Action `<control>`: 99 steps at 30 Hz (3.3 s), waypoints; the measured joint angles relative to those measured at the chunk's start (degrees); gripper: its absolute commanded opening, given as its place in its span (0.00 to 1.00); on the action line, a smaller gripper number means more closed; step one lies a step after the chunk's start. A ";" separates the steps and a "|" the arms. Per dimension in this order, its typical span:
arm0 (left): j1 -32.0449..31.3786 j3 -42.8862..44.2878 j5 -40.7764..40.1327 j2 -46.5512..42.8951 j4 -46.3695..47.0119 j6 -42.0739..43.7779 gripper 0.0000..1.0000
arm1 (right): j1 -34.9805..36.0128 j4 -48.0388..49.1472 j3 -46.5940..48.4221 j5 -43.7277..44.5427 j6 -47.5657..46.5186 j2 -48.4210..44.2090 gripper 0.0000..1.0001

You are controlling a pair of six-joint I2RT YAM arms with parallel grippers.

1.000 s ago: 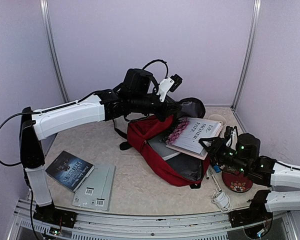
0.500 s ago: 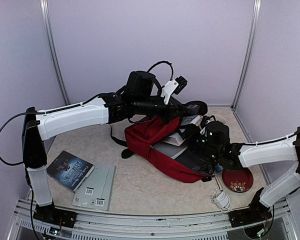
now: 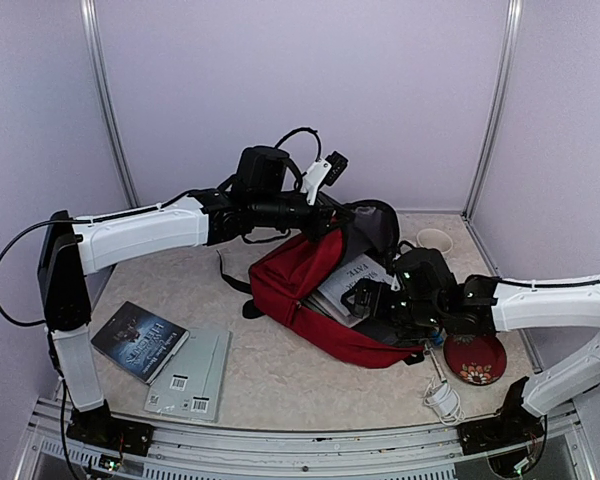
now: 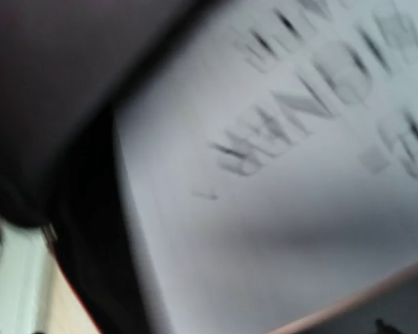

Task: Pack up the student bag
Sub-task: Place the book in the largest pocket of the bag, then adjust the book in the largest pocket of the bag, then place the largest pocket of the bag in the student bag, then move the book to the book.

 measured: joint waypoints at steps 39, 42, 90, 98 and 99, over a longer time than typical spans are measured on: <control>3.26 -5.53 7.93 -2.54 5.90 -7.74 0.00 | -9.51 14.25 4.70 -3.67 -19.10 17.44 0.38; 8.96 -10.01 7.63 -2.47 8.55 -12.79 0.00 | -9.51 13.66 3.28 -4.04 -18.93 14.32 0.40; 53.94 -48.24 -38.69 -18.82 -23.80 -46.34 0.99 | 12.26 1.92 36.02 -24.26 -20.39 39.39 0.50; 57.33 -53.62 -39.23 -18.99 -18.03 -46.58 0.99 | 12.26 2.38 37.09 -25.79 -20.17 40.39 0.50; 56.30 -54.66 -39.67 -19.69 -16.98 -46.82 0.99 | 12.26 2.69 37.48 -26.25 -19.98 40.83 0.50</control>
